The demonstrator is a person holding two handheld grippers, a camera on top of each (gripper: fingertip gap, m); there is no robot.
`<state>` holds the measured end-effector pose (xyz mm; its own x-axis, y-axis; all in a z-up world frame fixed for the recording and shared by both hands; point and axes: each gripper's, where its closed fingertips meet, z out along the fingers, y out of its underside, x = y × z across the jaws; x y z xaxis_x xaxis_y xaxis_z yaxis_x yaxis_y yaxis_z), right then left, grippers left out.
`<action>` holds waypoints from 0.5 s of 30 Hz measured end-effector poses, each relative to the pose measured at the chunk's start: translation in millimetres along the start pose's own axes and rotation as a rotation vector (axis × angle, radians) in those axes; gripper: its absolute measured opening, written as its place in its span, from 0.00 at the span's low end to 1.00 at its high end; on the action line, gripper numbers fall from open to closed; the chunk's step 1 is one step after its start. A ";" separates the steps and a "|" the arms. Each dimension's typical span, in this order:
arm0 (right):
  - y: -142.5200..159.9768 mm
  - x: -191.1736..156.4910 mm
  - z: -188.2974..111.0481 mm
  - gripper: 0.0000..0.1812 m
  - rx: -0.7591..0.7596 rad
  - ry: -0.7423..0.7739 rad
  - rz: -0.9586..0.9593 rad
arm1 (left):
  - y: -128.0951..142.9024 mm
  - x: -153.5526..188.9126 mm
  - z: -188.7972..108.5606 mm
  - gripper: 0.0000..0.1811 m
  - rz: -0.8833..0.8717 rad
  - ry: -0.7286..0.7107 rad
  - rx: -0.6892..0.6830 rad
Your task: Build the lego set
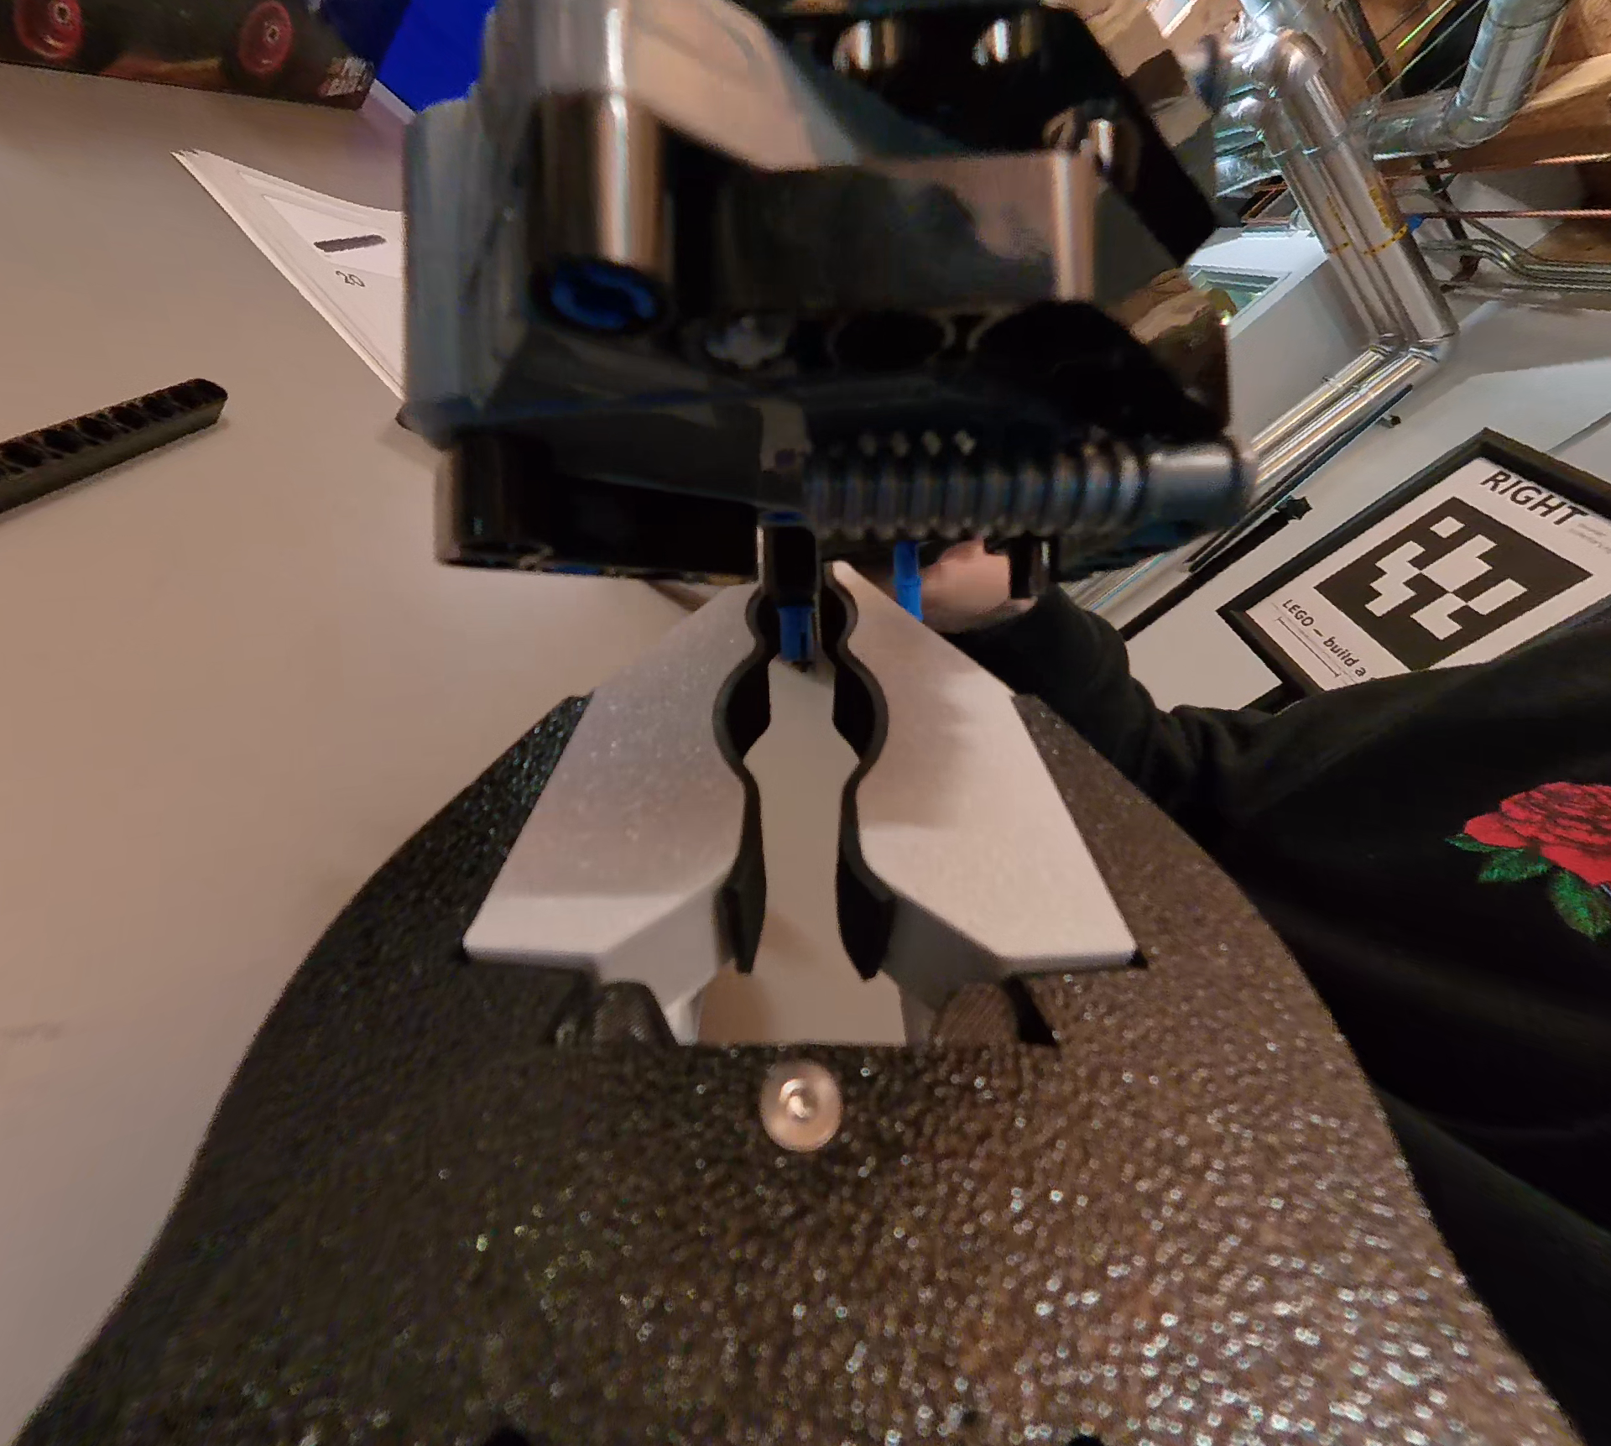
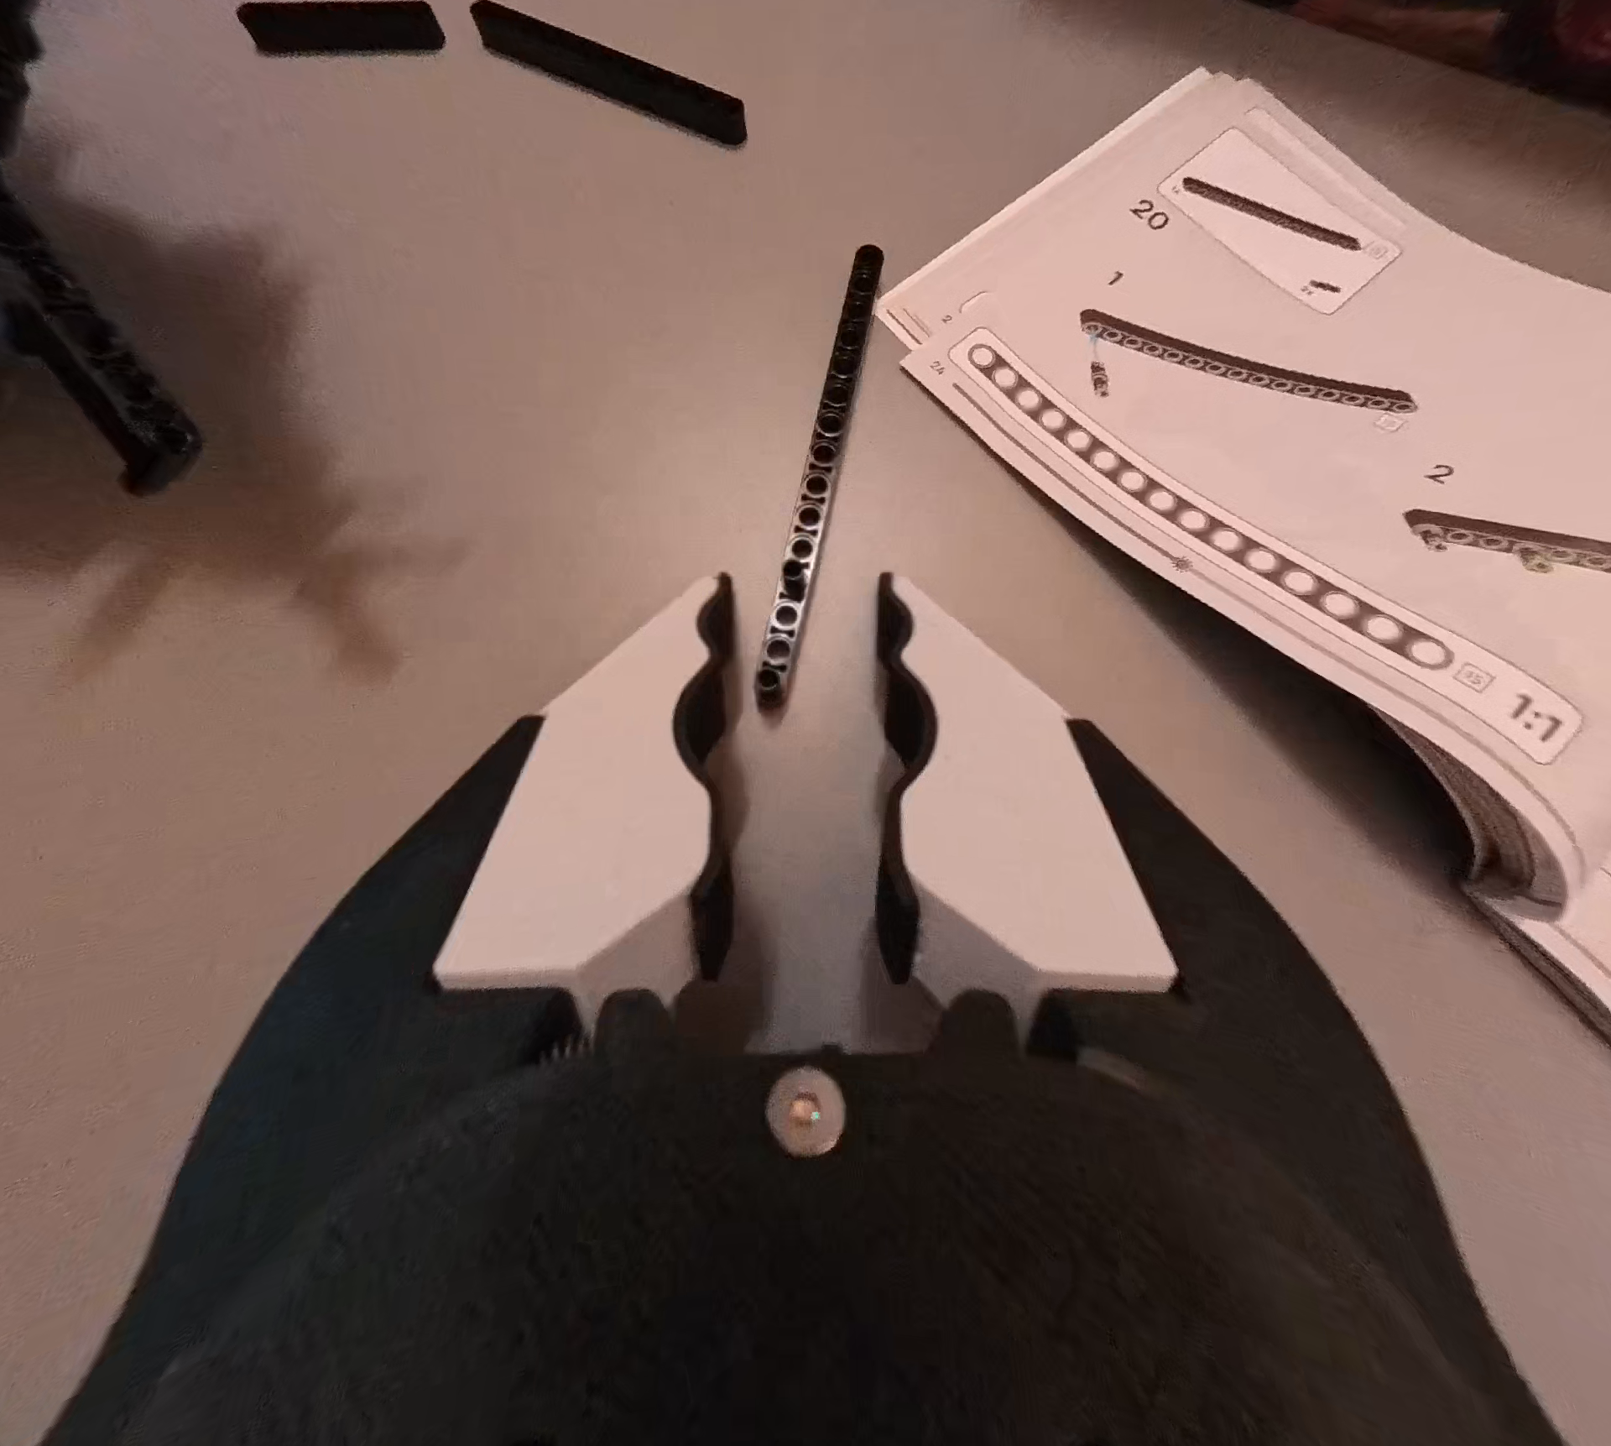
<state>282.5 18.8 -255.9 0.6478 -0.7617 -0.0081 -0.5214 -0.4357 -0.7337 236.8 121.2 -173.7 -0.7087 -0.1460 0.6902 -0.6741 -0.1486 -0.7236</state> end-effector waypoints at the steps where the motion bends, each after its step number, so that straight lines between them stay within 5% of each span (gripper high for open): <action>1: 0.8 -3.0 -1.8 0.08 0.005 -0.001 -0.016 | 0.3 0.1 0.3 0.03 -0.001 0.001 0.000; 15: 31.8 -15.0 -37.4 0.02 0.029 0.036 -0.183 | 2.9 2.5 5.4 0.03 -0.011 0.022 -0.007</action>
<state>235.4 -1.6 -253.7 0.7097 -0.6880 0.1514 -0.3804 -0.5551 -0.7397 234.2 115.1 -174.1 -0.7054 -0.1228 0.6981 -0.6835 -0.1430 -0.7158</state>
